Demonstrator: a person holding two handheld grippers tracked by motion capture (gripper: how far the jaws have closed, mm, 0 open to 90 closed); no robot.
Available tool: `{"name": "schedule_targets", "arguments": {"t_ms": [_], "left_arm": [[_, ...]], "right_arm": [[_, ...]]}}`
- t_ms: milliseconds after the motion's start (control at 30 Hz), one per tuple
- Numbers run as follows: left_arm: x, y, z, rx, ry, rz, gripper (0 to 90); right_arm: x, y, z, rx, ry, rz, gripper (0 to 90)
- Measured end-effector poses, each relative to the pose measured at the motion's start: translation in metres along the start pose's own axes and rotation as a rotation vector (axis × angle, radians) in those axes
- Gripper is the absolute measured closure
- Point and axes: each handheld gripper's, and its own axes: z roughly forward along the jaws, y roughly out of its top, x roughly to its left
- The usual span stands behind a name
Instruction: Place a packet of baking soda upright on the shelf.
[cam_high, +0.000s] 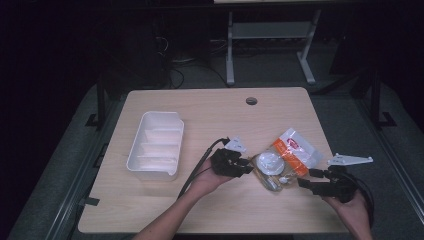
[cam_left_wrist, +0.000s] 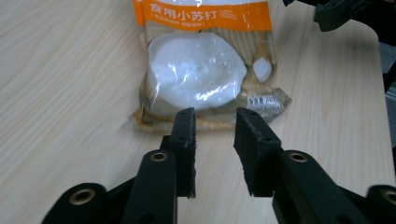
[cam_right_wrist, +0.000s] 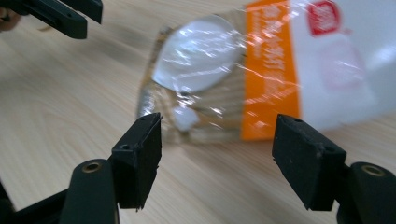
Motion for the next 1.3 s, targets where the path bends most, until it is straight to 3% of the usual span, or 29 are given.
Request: {"name": "schedule_targets", "arguments": {"t_ms": [233, 600, 767, 800, 1000, 1133, 1300], "left_arm": [[0.005, 0.017, 0.022, 0.034, -0.008, 0.008, 76.3], [0.006, 0.035, 0.062, 0.107, 0.000, 0.017, 77.8], [0.007, 0.034, 0.064, 0.105, -0.011, 0.005, 78.3], [0.008, 0.034, 0.064, 0.107, -0.013, 0.001, 78.4], [0.006, 0.034, 0.065, 0.112, -0.001, 0.022, 79.1], [0.006, 0.034, 0.064, 0.115, 0.001, 0.018, 79.4], [0.004, 0.034, 0.065, 0.116, 0.011, 0.023, 79.3]], "right_arm": [[-0.020, -0.009, -0.009, -0.003, -0.035, 0.066, 31.5], [-0.041, -0.010, -0.005, -0.022, -0.024, 0.147, 29.1], [-0.047, -0.008, -0.001, -0.032, -0.017, 0.169, 29.1], [-0.051, -0.005, 0.003, -0.043, 0.000, 0.192, 29.2], [-0.055, 0.003, 0.014, -0.059, 0.023, 0.224, 29.8], [-0.056, 0.011, 0.029, -0.021, 0.009, 0.220, 33.4], [-0.058, 0.015, 0.039, -0.029, 0.046, 0.258, 41.0]]}}
